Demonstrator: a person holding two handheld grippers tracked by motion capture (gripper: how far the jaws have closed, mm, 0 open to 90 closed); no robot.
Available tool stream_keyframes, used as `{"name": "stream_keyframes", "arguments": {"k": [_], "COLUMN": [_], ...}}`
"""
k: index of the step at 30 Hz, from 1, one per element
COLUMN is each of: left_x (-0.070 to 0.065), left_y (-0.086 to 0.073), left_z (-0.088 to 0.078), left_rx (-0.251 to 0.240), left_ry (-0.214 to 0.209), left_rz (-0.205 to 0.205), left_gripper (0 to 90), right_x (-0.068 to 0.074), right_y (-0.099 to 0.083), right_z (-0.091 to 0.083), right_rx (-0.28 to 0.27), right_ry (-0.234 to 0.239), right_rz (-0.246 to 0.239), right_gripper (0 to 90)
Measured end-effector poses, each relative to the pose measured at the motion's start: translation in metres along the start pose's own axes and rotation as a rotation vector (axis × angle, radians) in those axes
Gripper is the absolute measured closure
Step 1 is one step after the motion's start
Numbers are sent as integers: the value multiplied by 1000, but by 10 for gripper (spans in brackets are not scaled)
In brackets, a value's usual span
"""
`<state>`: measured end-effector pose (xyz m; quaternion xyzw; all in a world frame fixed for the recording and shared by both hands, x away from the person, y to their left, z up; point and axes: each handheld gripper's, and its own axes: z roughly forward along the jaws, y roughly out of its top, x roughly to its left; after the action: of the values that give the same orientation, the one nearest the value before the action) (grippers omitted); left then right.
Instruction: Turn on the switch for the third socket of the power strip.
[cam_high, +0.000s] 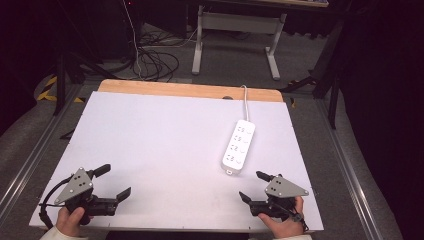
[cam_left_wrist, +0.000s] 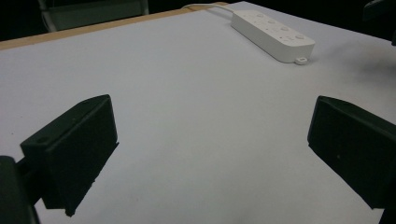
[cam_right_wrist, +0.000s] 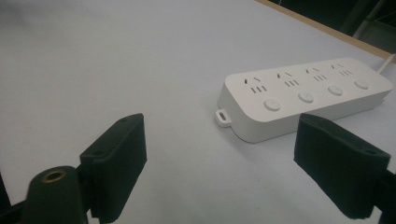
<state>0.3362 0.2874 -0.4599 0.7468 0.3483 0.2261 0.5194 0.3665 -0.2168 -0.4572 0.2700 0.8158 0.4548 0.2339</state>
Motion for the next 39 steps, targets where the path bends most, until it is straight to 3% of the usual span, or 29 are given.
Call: {"name": "stream_keyframes", "arguments": {"k": [25,29,39], "left_x": [-2,-2,-3], "left_y": [1,1,1], "left_z": [-2,-2,-2], "left_rx": [-8,-3,1], "left_ry": [27,30,30], "left_rz": [17,20,23], "left_gripper": [19,19,20], "right_x": [0,-1,-6], "right_y": [3,12,32], "right_z": [-1,-4,-1], "right_rx": [10,15,43], "right_ry": [-11,-22,7], "right_rz": [-17,-12,-33], "right_gripper": [201,212,238]}}
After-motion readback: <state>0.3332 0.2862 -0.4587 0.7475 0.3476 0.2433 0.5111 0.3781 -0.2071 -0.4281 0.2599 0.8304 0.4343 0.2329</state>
